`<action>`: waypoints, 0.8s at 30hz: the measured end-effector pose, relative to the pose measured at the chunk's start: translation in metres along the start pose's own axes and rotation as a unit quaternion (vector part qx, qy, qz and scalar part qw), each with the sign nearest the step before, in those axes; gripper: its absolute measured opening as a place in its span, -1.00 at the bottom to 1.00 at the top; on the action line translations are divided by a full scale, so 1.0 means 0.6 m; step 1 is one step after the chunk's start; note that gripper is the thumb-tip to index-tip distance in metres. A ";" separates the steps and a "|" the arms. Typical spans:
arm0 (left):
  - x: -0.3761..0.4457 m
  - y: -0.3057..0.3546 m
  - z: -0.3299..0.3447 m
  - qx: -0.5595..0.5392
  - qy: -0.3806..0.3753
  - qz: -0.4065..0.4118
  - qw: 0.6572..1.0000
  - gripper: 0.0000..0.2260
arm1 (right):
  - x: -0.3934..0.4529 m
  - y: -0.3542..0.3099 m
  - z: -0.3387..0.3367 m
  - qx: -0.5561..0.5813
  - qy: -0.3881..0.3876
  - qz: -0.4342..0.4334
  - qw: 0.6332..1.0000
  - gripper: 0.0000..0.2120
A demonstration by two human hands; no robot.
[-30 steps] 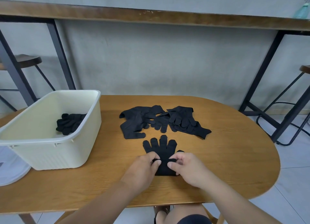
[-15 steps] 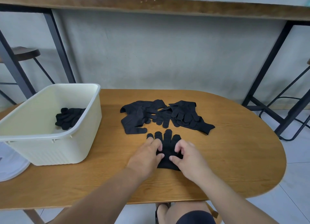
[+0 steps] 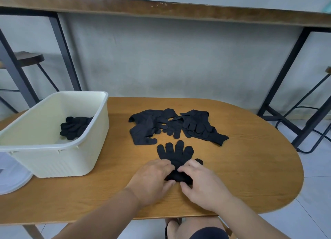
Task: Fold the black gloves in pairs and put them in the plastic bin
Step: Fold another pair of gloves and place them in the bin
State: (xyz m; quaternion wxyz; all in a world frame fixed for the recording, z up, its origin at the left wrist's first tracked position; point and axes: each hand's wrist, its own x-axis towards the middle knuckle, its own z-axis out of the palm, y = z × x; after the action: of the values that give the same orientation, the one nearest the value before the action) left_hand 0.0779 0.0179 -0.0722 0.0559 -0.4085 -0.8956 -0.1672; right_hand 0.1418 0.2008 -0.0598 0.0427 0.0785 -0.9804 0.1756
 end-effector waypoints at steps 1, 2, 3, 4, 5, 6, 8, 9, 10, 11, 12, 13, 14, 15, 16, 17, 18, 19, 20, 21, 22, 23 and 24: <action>0.001 0.001 -0.002 -0.001 0.003 0.001 1.000 -0.73 | 0.002 -0.004 -0.001 -0.008 0.006 -0.001 1.000 -0.62; 0.002 0.003 -0.005 -0.004 0.006 -0.002 1.000 -0.76 | 0.003 -0.007 -0.002 -0.012 0.012 0.000 1.000 -0.64; 0.002 0.006 -0.008 -0.010 0.005 -0.011 1.000 -0.79 | 0.004 -0.009 -0.003 -0.010 0.012 0.006 1.000 -0.66; 0.001 0.010 -0.013 -0.021 0.002 -0.022 1.000 -0.80 | 0.003 -0.010 -0.006 0.008 0.010 0.019 1.000 -0.69; 0.000 0.012 -0.016 -0.034 0.000 -0.038 0.999 -0.82 | 0.002 -0.011 -0.009 0.044 0.003 0.040 0.998 -0.74; -0.001 0.015 -0.020 -0.053 0.000 -0.059 0.997 -0.84 | 0.002 -0.009 -0.012 0.095 -0.008 0.066 0.993 -0.80; 0.002 0.017 -0.024 -0.102 0.002 -0.109 0.989 -0.85 | 0.006 -0.007 -0.019 0.205 -0.027 0.112 0.972 -0.87; 0.005 0.017 -0.025 -0.126 0.002 -0.134 0.983 -0.85 | 0.011 -0.006 -0.022 0.240 -0.032 0.130 0.962 -0.88; 0.010 0.016 -0.025 -0.146 -0.002 -0.158 0.977 -0.86 | 0.017 -0.003 -0.024 0.262 -0.036 0.147 0.953 -0.89; 0.015 0.015 -0.024 -0.160 -0.009 -0.179 0.971 -0.86 | 0.024 -0.001 -0.026 0.276 -0.039 0.165 0.946 -0.90; 0.022 0.015 -0.023 -0.168 -0.016 -0.194 0.966 -0.85 | 0.031 0.000 -0.030 0.284 -0.040 0.181 0.941 -0.92; 0.027 0.013 -0.021 -0.171 -0.022 -0.206 0.963 -0.85 | 0.038 0.001 -0.031 0.289 -0.039 0.196 0.936 -0.91; 0.034 0.011 -0.020 -0.173 -0.025 -0.214 0.961 -0.85 | 0.044 0.004 -0.032 0.294 -0.037 0.209 0.932 -0.90; 0.040 0.009 -0.018 -0.172 -0.027 -0.221 0.959 -0.84 | 0.051 0.006 -0.031 0.300 -0.032 0.219 0.928 -0.90; 0.045 0.006 -0.017 -0.169 -0.029 -0.228 0.959 -0.84 | 0.056 0.008 -0.029 0.305 -0.026 0.228 0.924 -0.90; 0.048 0.005 -0.015 -0.162 -0.031 -0.233 0.958 -0.83 | 0.061 0.010 -0.025 0.307 -0.019 0.234 0.922 -0.90; 0.051 0.004 -0.014 -0.149 -0.032 -0.236 0.960 -0.83 | 0.065 0.011 -0.021 0.302 -0.012 0.237 0.923 -0.89; 0.053 0.004 -0.012 -0.131 -0.032 -0.237 0.962 -0.83 | 0.068 0.014 -0.015 0.292 -0.006 0.238 0.926 -0.89; 0.052 0.004 -0.010 -0.112 -0.029 -0.236 0.965 -0.83 | 0.071 0.016 -0.009 0.282 -0.001 0.238 0.929 -0.89; 0.052 0.003 -0.008 -0.098 -0.023 -0.234 0.967 -0.84 | 0.072 0.018 -0.003 0.269 0.004 0.237 0.933 -0.89; 0.050 0.003 -0.007 -0.096 -0.011 -0.231 0.968 -0.85 | 0.073 0.020 0.002 0.256 0.010 0.232 0.938 -0.88; 0.048 0.002 -0.006 -0.101 0.000 -0.226 0.969 -0.88 | 0.072 0.020 0.005 0.243 0.018 0.222 0.944 -0.88; 0.046 0.002 -0.006 -0.104 0.009 -0.216 0.971 -0.91 | 0.072 0.021 0.008 0.228 0.029 0.205 0.952 -0.87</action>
State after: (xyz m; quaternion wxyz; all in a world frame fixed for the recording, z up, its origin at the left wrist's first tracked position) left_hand 0.0602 0.0371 -0.0618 -0.0165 -0.2072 -0.9400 -0.2707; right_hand 0.0969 0.2051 -0.0636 0.0154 -0.1215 -0.9077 0.4013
